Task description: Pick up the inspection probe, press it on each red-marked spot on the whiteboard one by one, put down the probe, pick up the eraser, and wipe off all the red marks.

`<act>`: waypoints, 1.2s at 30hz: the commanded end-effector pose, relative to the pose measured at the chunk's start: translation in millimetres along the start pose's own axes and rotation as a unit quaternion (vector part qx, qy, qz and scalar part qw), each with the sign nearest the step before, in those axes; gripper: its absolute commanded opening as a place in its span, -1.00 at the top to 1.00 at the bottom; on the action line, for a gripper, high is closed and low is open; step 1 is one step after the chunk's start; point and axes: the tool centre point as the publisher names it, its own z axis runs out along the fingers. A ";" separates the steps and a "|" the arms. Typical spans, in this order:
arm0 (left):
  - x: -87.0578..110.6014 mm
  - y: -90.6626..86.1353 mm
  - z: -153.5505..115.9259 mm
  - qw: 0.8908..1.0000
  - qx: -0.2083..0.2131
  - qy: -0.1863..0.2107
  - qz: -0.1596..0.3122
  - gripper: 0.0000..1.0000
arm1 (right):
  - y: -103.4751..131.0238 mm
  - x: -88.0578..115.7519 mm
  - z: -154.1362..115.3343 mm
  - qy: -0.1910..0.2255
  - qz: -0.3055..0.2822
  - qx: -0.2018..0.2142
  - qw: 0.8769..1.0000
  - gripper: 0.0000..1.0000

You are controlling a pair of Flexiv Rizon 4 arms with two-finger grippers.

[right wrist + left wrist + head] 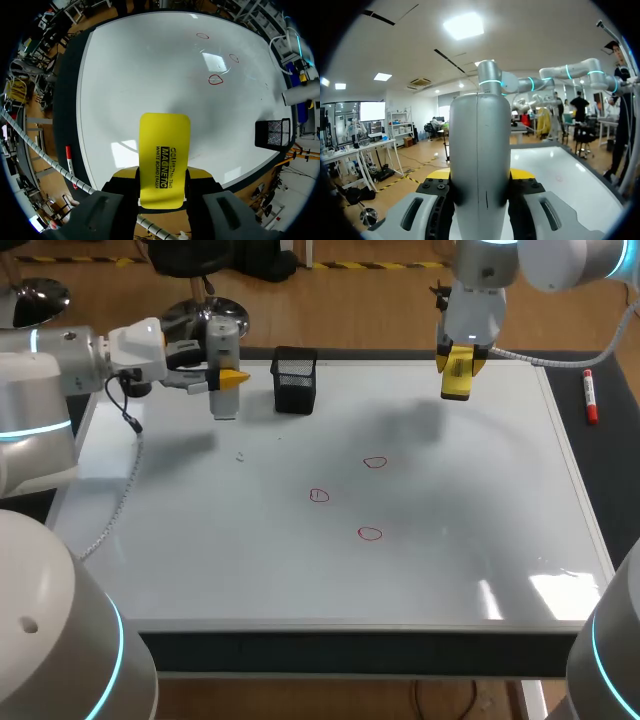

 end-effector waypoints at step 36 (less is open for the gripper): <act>-15.4 8.0 -27.7 0.998 0.015 -0.065 -0.016 1.00 | 9.4 -19.2 -0.4 0.008 -0.025 0.003 1.000 1.00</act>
